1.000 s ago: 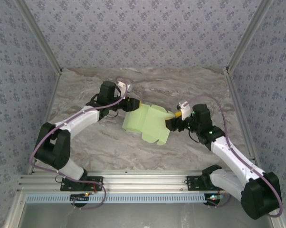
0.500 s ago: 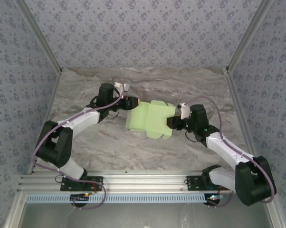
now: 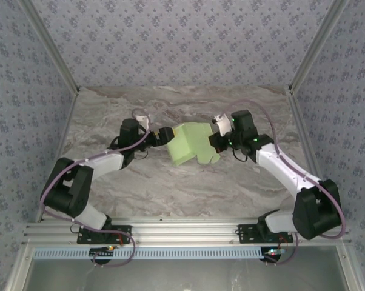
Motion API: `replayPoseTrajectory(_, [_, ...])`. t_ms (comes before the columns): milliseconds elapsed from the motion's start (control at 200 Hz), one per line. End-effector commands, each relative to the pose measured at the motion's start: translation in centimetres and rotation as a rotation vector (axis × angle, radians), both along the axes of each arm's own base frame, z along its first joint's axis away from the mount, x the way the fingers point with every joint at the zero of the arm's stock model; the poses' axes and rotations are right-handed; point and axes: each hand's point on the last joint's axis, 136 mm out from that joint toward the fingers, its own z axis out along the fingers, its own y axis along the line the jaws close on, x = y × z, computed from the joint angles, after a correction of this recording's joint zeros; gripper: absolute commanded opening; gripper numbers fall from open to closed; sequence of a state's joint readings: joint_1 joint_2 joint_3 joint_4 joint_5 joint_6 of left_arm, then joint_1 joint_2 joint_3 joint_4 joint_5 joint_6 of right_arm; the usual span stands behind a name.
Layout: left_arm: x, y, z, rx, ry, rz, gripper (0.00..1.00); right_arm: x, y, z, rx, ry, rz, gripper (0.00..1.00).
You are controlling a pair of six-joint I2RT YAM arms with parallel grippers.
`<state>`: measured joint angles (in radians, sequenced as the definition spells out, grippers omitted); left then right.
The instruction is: Fold the paper box
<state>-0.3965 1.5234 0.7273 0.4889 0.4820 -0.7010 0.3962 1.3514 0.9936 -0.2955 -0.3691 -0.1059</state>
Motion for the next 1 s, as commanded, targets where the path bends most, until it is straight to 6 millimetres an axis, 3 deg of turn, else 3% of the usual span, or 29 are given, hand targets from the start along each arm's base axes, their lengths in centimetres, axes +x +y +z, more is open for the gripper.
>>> replayPoseTrajectory(0, [0.7, 3.1, 4.3, -0.047, -0.152, 0.145, 0.99, -1.0, -1.2, -1.2, -0.277, 0.026, 0.160, 0.00])
replayPoseTrajectory(115, [-0.7, 6.0, 3.9, -0.024, -0.164, 0.239, 0.99, -0.6, -0.9, -0.9, -0.436, 0.045, 0.267, 0.00])
replayPoseTrajectory(220, [-2.5, 7.5, 1.8, 0.066, -0.106, 0.263, 0.99, -0.7, -0.5, -1.4, -0.561, 0.041, 0.372, 0.00])
replayPoseTrajectory(415, [-5.2, 7.1, 0.2, 0.162, -0.112, 0.137, 0.99, -1.7, -0.2, -2.5, -0.817, -0.027, 0.647, 0.05])
replayPoseTrajectory(495, [-5.7, 7.1, -0.7, 0.180, -0.099, 0.120, 0.99, -1.0, 0.6, -2.7, -0.892, -0.079, 0.700, 0.05])
replayPoseTrajectory(730, [-7.2, 5.6, -2.9, 0.173, -0.052, 0.055, 0.99, -0.1, 5.0, -1.7, -0.877, -0.163, 0.764, 0.12])
replayPoseTrajectory(760, [-7.3, 5.4, -3.0, 0.182, -0.058, 0.049, 0.99, 0.1, 5.4, -1.6, -0.869, -0.177, 0.762, 0.15])
replayPoseTrajectory(840, [-7.5, 4.9, -2.9, 0.213, -0.096, 0.033, 0.99, 1.1, 6.3, -0.6, -0.859, -0.232, 0.719, 0.34])
replayPoseTrajectory(994, [-7.4, 3.5, -2.5, 0.277, -0.161, -0.019, 0.99, 3.1, 6.5, 2.6, -0.724, -0.293, 0.553, 0.42])
